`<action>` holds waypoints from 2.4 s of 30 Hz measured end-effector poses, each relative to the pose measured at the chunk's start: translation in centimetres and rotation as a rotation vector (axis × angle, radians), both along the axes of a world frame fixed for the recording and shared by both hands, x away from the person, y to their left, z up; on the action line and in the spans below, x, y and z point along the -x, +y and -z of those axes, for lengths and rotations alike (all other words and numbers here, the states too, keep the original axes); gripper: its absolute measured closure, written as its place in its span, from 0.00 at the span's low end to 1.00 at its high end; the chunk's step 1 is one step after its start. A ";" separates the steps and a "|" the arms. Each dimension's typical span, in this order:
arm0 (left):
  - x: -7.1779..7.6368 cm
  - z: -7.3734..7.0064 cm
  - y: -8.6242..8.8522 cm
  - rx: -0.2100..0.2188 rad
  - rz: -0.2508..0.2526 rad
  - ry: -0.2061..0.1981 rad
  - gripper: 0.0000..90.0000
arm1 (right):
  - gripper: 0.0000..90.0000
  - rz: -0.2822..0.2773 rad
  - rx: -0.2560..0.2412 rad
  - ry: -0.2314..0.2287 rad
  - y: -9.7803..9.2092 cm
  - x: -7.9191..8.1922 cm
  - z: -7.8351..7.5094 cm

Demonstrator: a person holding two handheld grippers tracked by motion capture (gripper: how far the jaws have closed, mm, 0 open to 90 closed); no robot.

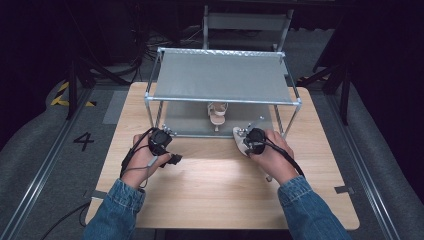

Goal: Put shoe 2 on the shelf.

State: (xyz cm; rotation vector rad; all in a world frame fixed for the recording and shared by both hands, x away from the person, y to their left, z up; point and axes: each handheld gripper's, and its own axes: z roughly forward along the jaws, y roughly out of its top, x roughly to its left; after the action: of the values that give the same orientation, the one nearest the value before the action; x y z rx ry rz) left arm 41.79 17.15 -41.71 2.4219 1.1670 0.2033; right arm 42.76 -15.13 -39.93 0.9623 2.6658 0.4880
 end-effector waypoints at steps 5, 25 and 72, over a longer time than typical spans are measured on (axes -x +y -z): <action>0.1 0.0 0.3 0.007 -0.001 0.000 0.29 | 0.95 0.018 0.001 -0.022 0.6 -1.9 0.0; -0.1 0.0 0.3 0.016 0.016 0.012 0.29 | 0.95 0.060 0.041 -0.106 2.5 -6.1 1.7; 0.5 0.3 0.5 -0.007 0.015 0.032 0.29 | 0.44 0.210 -0.187 -0.125 -4.7 2.6 -3.5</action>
State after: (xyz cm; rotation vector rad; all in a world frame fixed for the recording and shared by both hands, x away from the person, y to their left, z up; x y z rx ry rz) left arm 41.24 17.66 -42.00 2.4477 1.1634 0.1651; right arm 40.18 -19.81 -36.40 1.2064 2.4064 0.7330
